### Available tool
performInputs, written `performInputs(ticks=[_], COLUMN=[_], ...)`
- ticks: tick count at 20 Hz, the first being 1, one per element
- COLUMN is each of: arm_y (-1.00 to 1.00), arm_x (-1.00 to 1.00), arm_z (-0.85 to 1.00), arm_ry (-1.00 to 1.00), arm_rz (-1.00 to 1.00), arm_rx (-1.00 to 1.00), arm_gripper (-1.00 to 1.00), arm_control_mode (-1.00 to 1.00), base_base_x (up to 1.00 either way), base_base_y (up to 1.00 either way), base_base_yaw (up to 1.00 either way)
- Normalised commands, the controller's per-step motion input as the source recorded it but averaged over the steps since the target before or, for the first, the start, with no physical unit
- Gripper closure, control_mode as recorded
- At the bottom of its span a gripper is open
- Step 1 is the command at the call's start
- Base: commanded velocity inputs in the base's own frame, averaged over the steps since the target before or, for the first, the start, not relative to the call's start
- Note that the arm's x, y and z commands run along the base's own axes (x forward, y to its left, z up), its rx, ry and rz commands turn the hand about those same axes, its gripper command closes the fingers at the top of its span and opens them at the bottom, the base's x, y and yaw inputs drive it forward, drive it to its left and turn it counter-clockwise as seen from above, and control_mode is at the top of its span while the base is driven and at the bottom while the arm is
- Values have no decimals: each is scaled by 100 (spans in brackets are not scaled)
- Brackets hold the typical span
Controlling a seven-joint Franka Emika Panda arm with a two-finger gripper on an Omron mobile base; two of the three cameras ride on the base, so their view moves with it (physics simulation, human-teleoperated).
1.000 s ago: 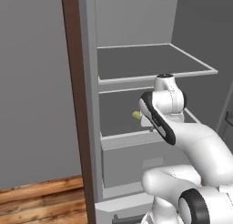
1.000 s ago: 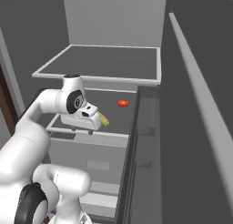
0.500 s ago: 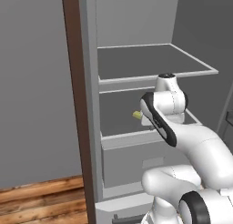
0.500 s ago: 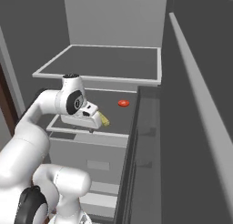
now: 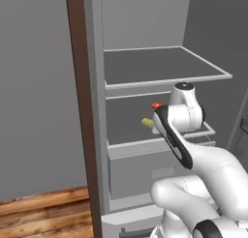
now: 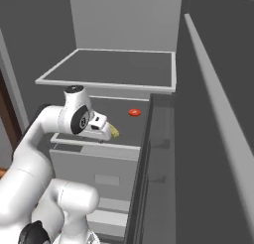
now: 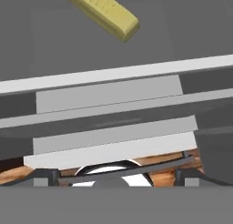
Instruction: Retrieve the butter from the fridge and place it on a plate on the dining table. Then retrieve the butter knife by the fridge and place it near the plate.
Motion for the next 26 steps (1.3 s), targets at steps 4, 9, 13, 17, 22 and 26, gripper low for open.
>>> performInputs(ticks=[4,9,13,17,22,26], arm_y=[-24,-12,-3,-4,-4,-11], arm_x=[5,10,39,42,41,38], arm_z=[-2,-4,0,0,0,0], arm_ry=[-12,-8,0,0,0,0], arm_rz=[8,9,11,10,6,2], arm_rx=[0,0,0,0,0,0], arm_gripper=[-100,-100,-100,-100,-100,-100], arm_control_mode=[-100,-100,-100,-100,-100,-100], base_base_x=[0,0,0,0,0,0], base_base_y=[0,0,0,0,0,0], base_base_yaw=[0,0,0,0,0,0])
